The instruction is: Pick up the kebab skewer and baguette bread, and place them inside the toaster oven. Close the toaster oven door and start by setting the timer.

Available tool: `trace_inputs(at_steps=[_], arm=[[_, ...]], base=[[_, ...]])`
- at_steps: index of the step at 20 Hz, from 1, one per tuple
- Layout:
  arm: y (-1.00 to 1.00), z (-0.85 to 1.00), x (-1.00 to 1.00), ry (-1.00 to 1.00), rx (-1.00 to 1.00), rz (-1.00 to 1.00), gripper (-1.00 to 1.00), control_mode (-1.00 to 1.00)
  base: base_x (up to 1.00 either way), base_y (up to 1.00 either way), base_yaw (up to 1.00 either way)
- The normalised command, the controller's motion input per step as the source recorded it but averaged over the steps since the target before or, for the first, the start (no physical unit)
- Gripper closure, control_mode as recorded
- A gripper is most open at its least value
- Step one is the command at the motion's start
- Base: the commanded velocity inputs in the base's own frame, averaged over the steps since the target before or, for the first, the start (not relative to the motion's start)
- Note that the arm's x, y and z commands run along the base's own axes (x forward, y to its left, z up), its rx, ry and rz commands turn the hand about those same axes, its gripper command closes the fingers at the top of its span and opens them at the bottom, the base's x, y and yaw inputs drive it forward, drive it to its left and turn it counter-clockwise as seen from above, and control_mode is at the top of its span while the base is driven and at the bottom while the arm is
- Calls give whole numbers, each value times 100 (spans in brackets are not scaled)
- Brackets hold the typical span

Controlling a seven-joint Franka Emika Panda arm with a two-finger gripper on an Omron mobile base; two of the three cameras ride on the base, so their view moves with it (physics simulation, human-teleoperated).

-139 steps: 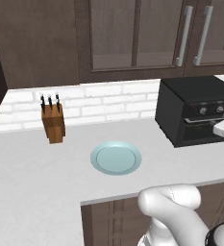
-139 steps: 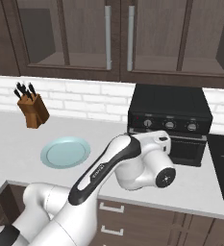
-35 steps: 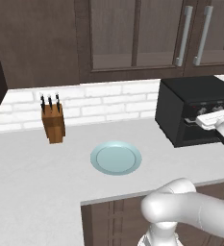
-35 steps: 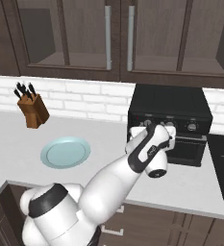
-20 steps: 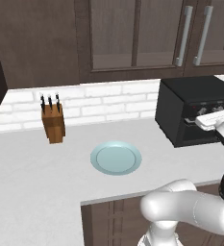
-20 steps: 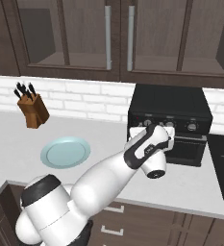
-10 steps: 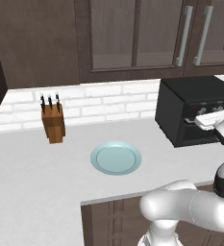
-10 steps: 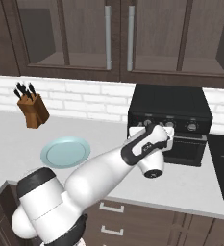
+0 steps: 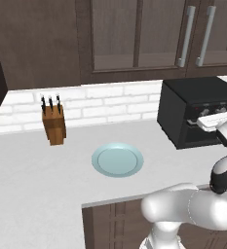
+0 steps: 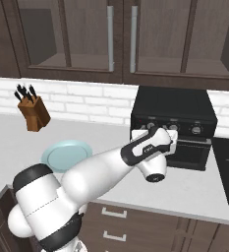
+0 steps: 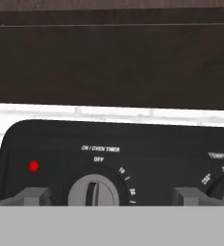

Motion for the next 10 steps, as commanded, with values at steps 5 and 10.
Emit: trace_inputs(at_steps=[5,10], arm=[[1,0,-2,0,0,0,-100,-100],[3,0,-3,0,0,0,-100,-100]], base=[[0,0,0],[0,0,0]])
